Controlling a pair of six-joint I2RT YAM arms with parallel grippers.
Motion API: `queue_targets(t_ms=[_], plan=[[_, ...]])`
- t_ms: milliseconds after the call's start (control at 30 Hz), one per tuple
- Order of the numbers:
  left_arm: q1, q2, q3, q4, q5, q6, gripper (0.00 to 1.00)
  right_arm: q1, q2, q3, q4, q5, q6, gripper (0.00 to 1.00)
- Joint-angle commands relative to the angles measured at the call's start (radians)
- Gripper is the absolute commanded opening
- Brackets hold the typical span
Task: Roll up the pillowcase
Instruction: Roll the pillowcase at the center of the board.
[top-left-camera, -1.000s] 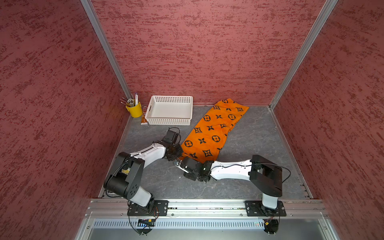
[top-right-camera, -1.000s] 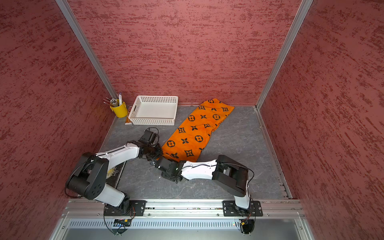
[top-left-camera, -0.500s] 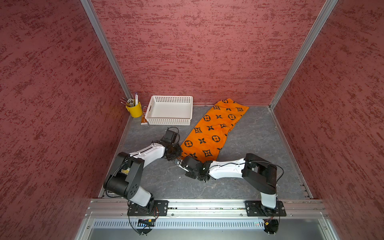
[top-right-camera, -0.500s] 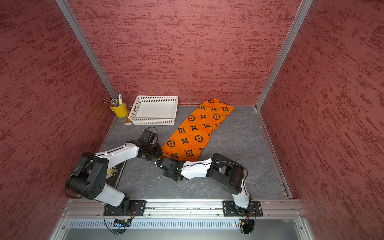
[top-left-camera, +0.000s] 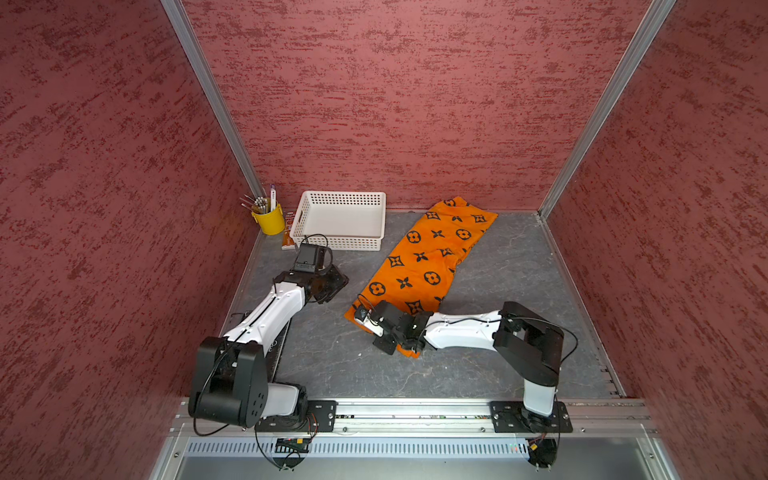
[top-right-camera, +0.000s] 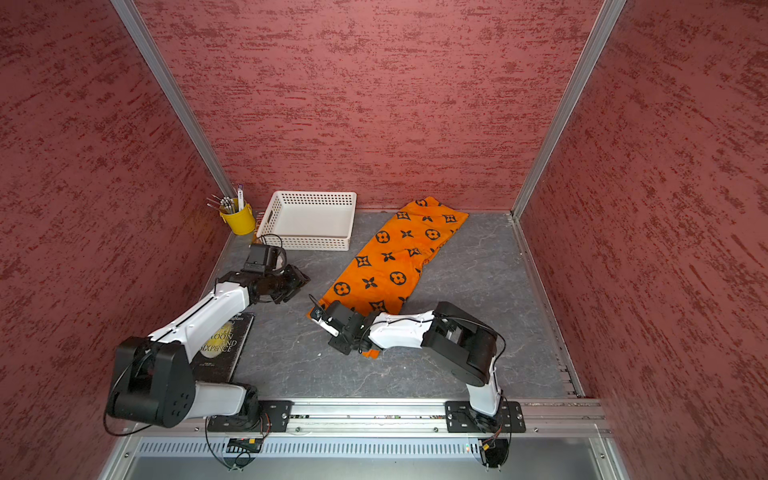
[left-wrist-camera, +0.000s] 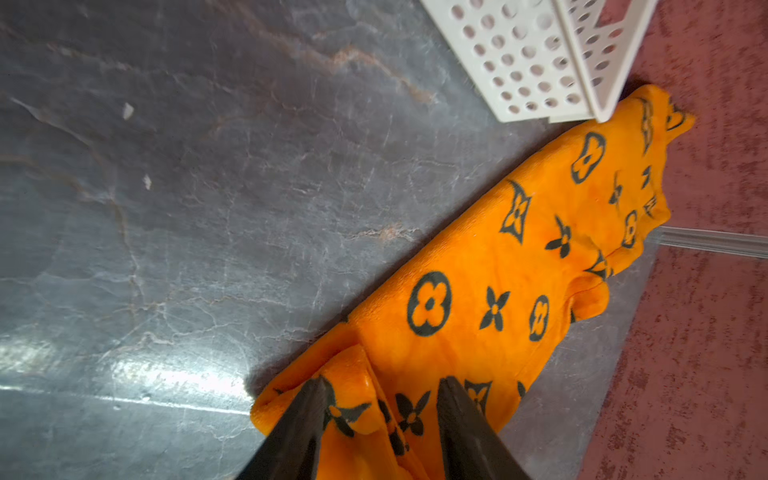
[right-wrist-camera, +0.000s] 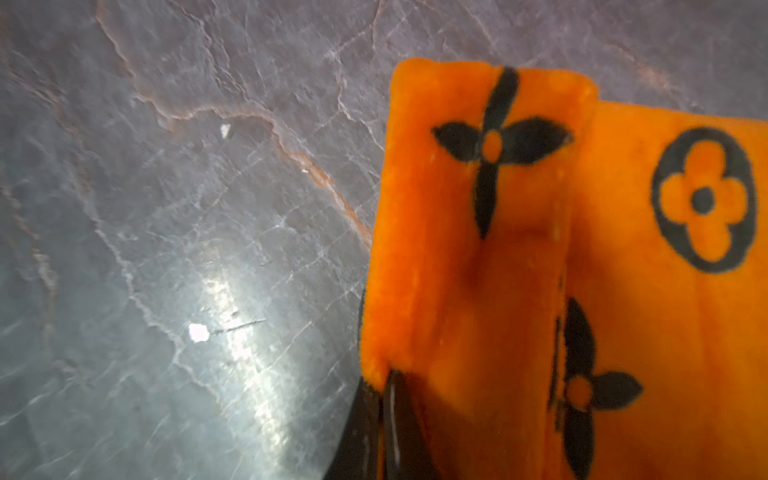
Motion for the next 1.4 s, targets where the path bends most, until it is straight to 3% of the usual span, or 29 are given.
queue_targets(t_ms=[0,467,867,1267,1367], plan=[[0.000,-0.021,-0.003,-0.046,0.016,0.027,0.48,-0.058,-0.069,-0.012,-0.023,-0.180,0.085,0.00],[-0.084,-0.015,-0.019,-0.048,-0.004,0.030,0.48,-0.305,-0.010,-0.022,0.076,-0.587,0.296,0.00],[-0.267,0.032,-0.034,0.019,-0.035,0.078,0.35,-0.399,0.052,-0.010,0.098,-0.642,0.345,0.00],[-0.284,0.265,0.102,0.083,-0.063,0.040,0.29,-0.421,0.082,0.015,0.050,-0.575,0.320,0.00],[-0.280,0.307,0.124,0.006,-0.108,0.010,0.23,-0.421,0.073,0.034,0.016,-0.546,0.301,0.10]])
